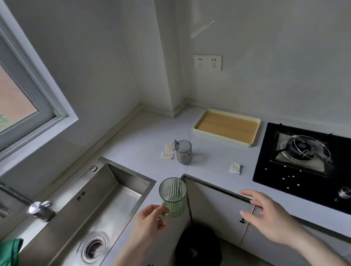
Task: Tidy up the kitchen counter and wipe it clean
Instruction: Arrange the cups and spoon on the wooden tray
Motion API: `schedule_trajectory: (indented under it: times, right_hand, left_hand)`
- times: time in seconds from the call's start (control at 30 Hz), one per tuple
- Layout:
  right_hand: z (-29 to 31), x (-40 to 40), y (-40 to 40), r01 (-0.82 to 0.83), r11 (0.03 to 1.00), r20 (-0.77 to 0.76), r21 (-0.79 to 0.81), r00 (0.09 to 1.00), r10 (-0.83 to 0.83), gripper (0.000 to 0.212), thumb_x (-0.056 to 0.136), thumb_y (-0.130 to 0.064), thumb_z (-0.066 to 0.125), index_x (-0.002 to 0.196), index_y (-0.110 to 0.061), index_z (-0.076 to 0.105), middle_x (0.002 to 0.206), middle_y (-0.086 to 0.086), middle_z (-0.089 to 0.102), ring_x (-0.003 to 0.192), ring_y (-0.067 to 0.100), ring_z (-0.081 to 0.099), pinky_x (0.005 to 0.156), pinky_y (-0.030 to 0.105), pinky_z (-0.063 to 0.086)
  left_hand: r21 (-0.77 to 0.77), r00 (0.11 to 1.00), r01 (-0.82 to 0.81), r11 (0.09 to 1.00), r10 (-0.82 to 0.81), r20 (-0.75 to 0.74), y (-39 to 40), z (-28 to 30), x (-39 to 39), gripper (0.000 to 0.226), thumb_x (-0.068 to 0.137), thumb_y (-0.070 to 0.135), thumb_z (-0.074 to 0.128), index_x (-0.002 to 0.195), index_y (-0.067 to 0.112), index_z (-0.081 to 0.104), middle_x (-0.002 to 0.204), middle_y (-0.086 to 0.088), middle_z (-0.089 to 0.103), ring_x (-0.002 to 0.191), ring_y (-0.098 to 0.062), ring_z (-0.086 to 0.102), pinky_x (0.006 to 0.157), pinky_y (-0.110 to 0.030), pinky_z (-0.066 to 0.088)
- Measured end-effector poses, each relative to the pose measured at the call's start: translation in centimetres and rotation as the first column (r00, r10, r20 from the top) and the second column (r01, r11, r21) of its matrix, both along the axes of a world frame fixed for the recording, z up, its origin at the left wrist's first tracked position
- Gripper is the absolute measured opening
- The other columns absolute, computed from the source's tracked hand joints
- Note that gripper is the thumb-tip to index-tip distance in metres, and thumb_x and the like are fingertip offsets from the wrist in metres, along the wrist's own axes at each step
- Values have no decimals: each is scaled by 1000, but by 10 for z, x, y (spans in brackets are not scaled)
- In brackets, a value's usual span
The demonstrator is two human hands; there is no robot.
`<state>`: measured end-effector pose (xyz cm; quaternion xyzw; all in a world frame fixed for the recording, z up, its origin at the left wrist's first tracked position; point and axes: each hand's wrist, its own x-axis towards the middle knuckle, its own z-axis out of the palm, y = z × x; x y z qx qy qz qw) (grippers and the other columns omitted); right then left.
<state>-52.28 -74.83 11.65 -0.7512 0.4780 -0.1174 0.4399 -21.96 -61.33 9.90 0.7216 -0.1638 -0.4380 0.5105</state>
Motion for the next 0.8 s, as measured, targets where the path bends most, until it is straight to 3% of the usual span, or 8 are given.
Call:
schedule_trajectory:
  times: [0.17,0.27,0.43,0.57,0.63,0.7,0.8]
  right_hand:
    - [-8,-26,-33,43,998,-34,47,999,-42,54,96,-40,65,145,-41,43,146,-18,43,137,6,41,113,35,40]
    - [-11,-34,-45,89,993,-33,74,996,-87,54,95,-41,65,144,-42,43,148,-18,43,138,6,41,114,36,39]
    - [-19,-42,-57,216,967,-44,136,976,-212,51,96,-40,64,143,-41,44,150,-16,43,138,7,43,112,33,39]
    - [-28,-43,-59,302,940,-70,158,953,-295,54,97,-41,63,147,-38,42,152,-17,42,138,6,43,107,29,38]
    - [-31,-40,-61,340,926,-84,163,940,-331,54,97,-41,62,147,-38,42,152,-17,41,136,6,44,107,28,38]
    - [-35,-36,-65,380,910,-96,164,924,-369,53,97,-40,63,146,-37,42,151,-18,42,134,5,45,106,27,38]
    - [-40,-28,-71,431,886,-100,171,902,-419,53,97,-41,63,145,-40,43,150,-19,42,131,3,46,104,27,39]
  left_hand:
    - [88,996,81,993,-79,-34,-56,-9,-16,22,102,18,60,104,0,73,100,-15,71,64,-21,64,59,-25,49]
    - [114,992,123,986,-121,-26,-93,-14,-14,18,102,18,60,100,5,72,101,-14,73,75,-26,64,60,-26,48]
    - [201,973,228,953,-231,-11,-160,-31,-15,14,102,17,58,98,12,71,99,-5,73,72,-18,69,63,-26,47]
    - [260,953,304,917,-287,-101,-208,-50,-17,10,98,10,60,90,11,65,75,-5,63,60,-18,57,52,-21,39]
    - [275,943,330,903,-303,-137,-231,-63,-13,9,97,9,60,90,9,65,67,-7,62,53,-18,52,54,-21,34]
    - [287,936,348,893,-312,-164,-254,-75,-8,9,99,11,58,93,8,63,73,-7,64,45,-14,58,53,-20,34]
    - [293,937,339,894,-292,-193,-282,-92,3,8,101,12,57,96,9,62,86,-3,66,53,-12,66,56,-22,39]
